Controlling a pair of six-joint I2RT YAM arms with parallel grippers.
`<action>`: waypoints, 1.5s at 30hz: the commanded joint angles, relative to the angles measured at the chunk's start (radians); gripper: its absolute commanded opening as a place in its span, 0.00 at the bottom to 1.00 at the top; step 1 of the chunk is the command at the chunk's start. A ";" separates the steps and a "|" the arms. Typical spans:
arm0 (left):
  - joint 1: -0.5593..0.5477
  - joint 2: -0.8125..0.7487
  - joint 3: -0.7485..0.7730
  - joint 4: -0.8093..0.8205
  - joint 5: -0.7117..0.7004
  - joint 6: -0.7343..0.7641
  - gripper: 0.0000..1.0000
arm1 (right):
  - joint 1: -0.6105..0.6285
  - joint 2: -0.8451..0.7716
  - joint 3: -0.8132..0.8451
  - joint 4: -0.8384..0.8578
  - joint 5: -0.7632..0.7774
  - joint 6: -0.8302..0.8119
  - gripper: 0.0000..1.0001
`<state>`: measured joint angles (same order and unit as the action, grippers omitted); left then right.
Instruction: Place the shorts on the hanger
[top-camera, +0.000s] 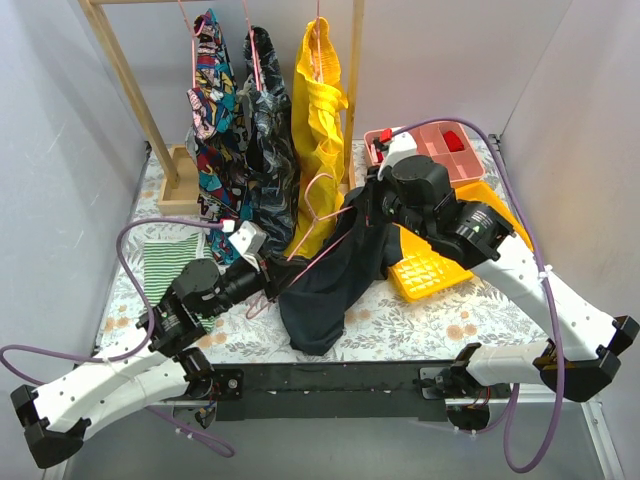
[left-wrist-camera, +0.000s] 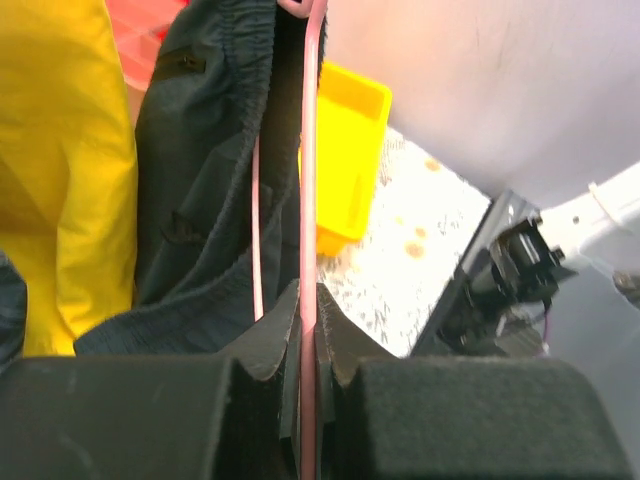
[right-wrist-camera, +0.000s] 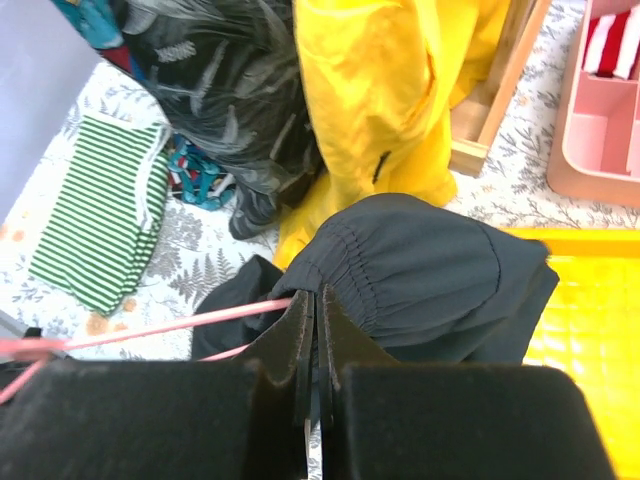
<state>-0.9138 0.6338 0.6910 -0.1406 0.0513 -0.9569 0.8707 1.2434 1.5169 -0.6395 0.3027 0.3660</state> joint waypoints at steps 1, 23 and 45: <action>-0.005 -0.011 -0.093 0.291 -0.039 0.033 0.00 | 0.048 -0.001 0.080 -0.002 -0.010 -0.007 0.01; -0.019 0.053 -0.297 0.688 -0.062 0.040 0.00 | -0.005 -0.209 -0.185 0.158 -0.120 0.163 0.66; -0.060 0.190 -0.265 0.731 0.004 0.083 0.00 | -0.334 -0.240 -0.627 0.862 -0.576 0.855 0.55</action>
<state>-0.9543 0.8089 0.3973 0.5133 0.0360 -0.9054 0.5488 1.0348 0.9203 0.0483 -0.2665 1.0931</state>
